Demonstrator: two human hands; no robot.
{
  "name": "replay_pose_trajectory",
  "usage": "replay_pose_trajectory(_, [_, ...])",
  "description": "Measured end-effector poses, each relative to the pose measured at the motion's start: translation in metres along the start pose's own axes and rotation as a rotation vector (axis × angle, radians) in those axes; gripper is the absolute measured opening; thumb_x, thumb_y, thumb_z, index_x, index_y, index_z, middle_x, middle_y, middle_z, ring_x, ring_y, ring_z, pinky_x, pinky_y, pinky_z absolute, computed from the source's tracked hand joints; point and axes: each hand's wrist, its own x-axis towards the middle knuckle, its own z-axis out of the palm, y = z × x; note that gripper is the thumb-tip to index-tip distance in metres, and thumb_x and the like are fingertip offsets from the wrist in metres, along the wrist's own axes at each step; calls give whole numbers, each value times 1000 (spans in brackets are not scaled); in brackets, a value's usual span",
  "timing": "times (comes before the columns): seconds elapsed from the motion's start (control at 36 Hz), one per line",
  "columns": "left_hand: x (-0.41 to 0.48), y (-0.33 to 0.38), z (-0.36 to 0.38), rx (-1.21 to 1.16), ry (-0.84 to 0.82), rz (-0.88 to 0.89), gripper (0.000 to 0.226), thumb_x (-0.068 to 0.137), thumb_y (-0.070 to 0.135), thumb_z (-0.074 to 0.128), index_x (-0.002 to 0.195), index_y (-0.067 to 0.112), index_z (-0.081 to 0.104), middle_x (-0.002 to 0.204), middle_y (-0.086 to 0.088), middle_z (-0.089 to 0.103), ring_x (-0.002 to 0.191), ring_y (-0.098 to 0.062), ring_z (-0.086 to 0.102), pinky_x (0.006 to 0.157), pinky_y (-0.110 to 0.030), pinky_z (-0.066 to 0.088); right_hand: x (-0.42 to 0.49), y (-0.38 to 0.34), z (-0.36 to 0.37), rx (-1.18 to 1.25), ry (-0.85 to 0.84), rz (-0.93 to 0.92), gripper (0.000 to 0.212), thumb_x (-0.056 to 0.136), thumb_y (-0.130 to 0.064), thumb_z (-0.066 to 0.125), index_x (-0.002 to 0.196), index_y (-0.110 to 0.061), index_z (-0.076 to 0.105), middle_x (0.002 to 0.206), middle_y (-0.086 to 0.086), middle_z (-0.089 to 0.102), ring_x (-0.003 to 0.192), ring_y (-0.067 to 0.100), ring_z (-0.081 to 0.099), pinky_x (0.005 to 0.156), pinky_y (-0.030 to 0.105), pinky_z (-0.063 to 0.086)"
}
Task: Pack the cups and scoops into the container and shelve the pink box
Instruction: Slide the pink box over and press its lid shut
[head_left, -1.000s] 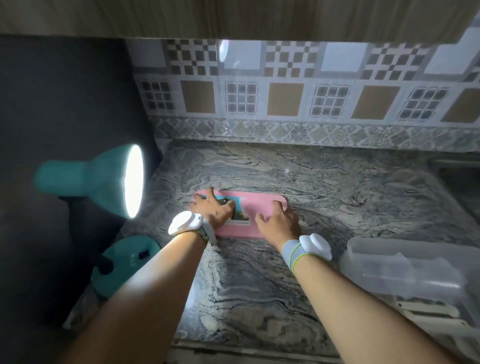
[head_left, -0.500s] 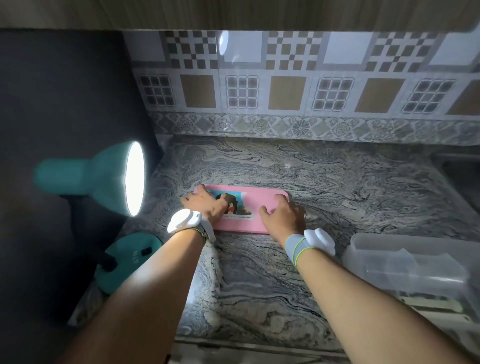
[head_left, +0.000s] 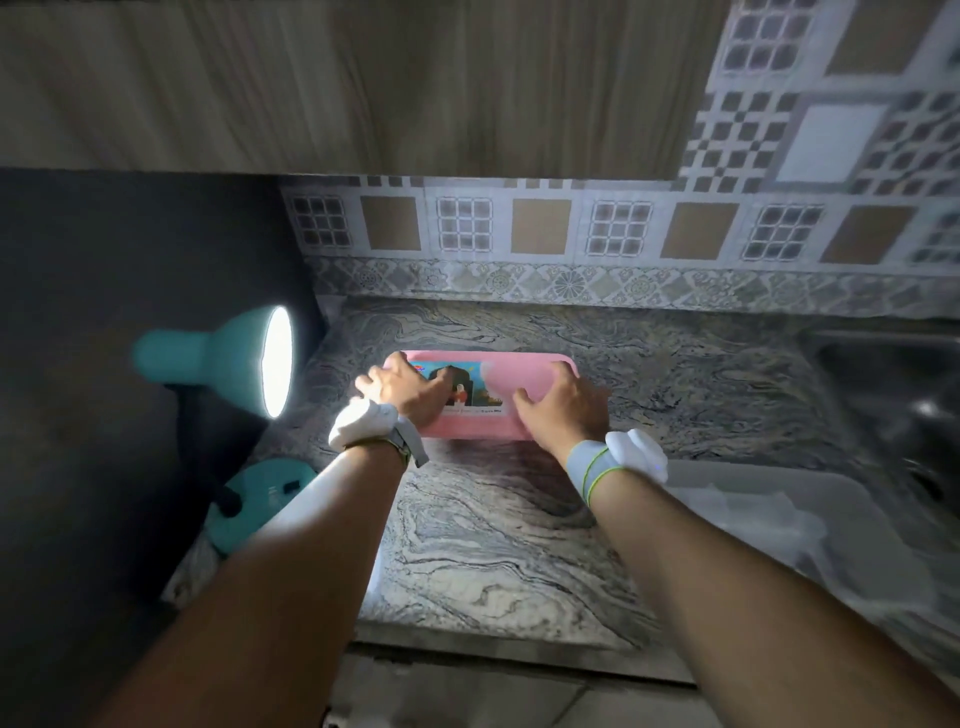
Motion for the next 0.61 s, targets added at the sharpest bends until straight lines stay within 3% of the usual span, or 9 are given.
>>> replay_pose_trajectory(0.28, [-77, 29, 8, -16, -21, 25, 68, 82, 59, 51, 130, 12, 42, 130, -20, 45, 125, -37, 35, 102, -47, 31, -37, 47, -59, -26, 20, -2, 65, 77, -56, 63, 129, -19, 55, 127, 12, 62, 117, 37, 54, 94, 39, 45])
replay_pose_trajectory(0.5, [-142, 63, 30, -14, -93, 55, 88, 74, 77, 51, 131, 12, 40, 129, -20, 41, 125, -37, 35, 102, -48, 33, -66, 110, -115, -70, 13, 64, 68, 76, -57, 61, 134, -22, 51, 127, 11, 62, 117, 38, 49, 91, 38, 45])
replay_pose_trajectory(0.61, [-161, 77, 53, -61, -193, 67, 111, 52, 91, 42, 131, 12, 39, 129, -18, 46, 122, -38, 42, 101, -52, 39, -75, 141, -135, -98, 16, 107, 71, 71, -58, 63, 133, -24, 51, 125, 11, 62, 116, 38, 50, 92, 38, 45])
